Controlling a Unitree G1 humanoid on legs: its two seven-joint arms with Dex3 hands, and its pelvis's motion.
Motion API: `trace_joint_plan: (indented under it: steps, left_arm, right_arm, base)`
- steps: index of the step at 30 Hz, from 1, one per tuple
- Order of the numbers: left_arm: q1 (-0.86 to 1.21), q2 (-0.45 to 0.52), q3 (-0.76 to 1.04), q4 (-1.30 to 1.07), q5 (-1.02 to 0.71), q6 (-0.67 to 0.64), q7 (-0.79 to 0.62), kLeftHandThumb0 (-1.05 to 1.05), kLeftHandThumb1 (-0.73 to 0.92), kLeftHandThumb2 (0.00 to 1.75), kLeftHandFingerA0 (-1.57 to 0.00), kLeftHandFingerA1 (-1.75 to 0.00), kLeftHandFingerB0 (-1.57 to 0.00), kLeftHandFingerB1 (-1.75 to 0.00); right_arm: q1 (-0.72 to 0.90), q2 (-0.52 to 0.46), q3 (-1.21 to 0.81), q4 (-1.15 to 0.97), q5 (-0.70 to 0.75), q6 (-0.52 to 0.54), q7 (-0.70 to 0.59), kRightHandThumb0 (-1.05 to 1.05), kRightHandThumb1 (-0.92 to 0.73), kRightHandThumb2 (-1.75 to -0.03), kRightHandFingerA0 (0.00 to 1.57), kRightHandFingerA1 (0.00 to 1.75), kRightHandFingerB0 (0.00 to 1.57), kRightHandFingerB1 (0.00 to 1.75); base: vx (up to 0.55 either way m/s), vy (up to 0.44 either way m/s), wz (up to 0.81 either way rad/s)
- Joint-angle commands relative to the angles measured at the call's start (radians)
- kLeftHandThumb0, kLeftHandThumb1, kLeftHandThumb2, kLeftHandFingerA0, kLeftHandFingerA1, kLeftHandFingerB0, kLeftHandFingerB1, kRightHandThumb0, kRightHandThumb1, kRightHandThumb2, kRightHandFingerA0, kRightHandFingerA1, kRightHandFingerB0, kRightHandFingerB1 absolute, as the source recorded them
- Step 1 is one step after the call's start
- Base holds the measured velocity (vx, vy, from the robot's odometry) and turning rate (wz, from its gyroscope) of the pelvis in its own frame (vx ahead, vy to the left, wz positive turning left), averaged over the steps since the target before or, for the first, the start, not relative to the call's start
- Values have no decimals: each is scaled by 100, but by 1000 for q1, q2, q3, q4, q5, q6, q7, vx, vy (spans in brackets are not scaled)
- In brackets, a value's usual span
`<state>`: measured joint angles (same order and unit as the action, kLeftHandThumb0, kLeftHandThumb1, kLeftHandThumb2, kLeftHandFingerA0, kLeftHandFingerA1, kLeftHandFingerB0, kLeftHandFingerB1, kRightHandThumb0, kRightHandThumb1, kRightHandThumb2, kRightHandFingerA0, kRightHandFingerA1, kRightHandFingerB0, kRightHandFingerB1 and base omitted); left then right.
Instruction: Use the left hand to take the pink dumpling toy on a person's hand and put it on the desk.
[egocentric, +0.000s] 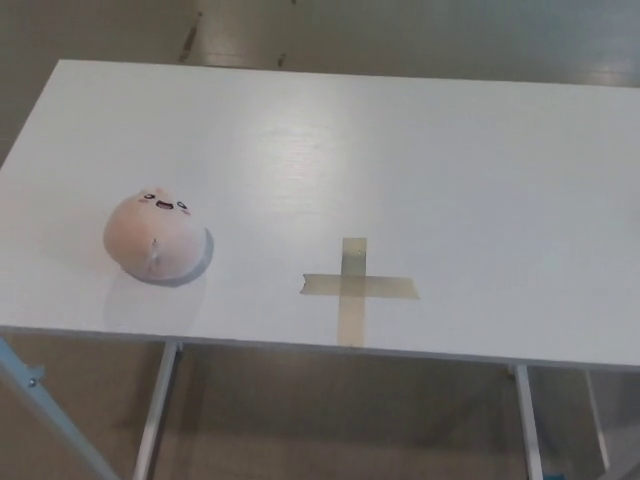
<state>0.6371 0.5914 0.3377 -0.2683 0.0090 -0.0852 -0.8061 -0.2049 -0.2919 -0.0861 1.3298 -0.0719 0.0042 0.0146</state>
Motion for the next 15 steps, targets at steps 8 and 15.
trace_joint_plan:
  steps: [8,15]
  left_arm:
    - [-598,-170,-168,1169,220,129,616,-54,66,61,-70,-47,-56,-40]
    - [-654,-154,-196,1319,231,79,706,-62,61,90,-53,-55,-36,-48]
  right_arm:
    - [59,31,-15,1,-5,-61,-128,-23,-68,-60,68,46,53,41]
    - [29,42,-35,-3,15,-69,-137,-23,-69,-60,70,47,53,41]
  base:
    - [0,0,0]
    - [0,0,0]
